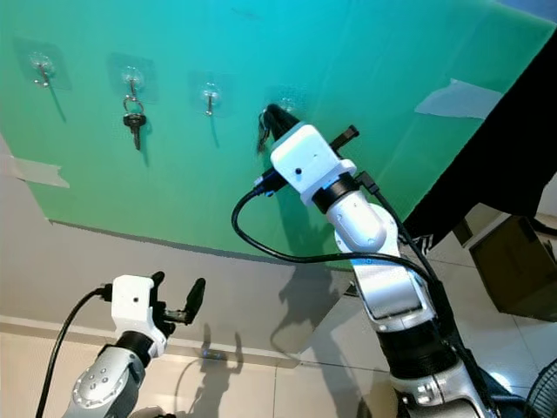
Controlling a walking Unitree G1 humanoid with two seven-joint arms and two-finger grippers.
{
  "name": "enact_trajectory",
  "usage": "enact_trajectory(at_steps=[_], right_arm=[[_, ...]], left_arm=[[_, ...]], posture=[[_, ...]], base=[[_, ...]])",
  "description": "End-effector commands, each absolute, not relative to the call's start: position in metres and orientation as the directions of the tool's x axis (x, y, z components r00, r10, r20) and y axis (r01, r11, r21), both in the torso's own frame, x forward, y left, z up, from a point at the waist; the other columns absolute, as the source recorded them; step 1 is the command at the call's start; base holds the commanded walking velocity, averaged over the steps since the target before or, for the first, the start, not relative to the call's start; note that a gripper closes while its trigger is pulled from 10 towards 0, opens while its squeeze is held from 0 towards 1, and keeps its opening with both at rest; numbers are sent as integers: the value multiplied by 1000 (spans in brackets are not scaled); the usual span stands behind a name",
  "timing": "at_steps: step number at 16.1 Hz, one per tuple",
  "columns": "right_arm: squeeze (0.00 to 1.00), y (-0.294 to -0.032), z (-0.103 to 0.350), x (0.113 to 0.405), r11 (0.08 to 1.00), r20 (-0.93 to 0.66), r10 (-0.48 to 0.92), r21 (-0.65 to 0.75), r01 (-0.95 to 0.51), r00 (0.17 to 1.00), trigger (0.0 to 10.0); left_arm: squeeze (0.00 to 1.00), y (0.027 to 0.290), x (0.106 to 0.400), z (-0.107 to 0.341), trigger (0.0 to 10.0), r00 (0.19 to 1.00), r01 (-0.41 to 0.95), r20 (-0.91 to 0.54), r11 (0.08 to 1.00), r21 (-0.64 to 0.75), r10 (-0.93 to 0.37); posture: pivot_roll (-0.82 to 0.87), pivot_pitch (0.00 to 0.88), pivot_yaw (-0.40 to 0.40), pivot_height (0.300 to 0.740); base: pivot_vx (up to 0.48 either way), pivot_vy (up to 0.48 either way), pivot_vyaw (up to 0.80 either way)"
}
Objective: Hang keys on a hook
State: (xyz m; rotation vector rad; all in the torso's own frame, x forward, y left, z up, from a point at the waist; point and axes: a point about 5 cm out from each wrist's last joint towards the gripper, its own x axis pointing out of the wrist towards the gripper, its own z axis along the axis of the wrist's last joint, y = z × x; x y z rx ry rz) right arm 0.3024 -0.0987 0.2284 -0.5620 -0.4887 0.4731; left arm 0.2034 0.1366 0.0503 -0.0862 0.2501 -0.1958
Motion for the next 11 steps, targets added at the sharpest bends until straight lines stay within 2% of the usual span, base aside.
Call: enact_trajectory(at_steps=[1, 2, 6, 11], right_arm=[[0, -102, 225, 308, 744, 282, 537, -602, -289, 795, 10000], [0, -105, 217, 315, 807, 250, 481, -502, -313, 840, 10000], [0, -116, 214, 329, 893, 236, 369, -359, -272, 899, 10000], [0, -122, 213, 335, 948, 208, 281, -215, -237, 937, 10000]], left_arm=[[0, 133, 203, 54, 10000, 953, 186, -220, 976, -112, -207], [0, 134, 202, 54, 10000, 954, 184, -221, 977, -110, -204], [0, 136, 201, 55, 10000, 953, 184, -224, 977, -106, -204], [0, 138, 201, 55, 10000, 952, 186, -227, 977, -102, -204]], posture=[[58, 0, -182, 722], [62, 0, -181, 722], [65, 0, -173, 722], [67, 0, -169, 722]], base=[[0, 0, 0], [0, 0, 0], [0, 0, 0], [0, 0, 0]])
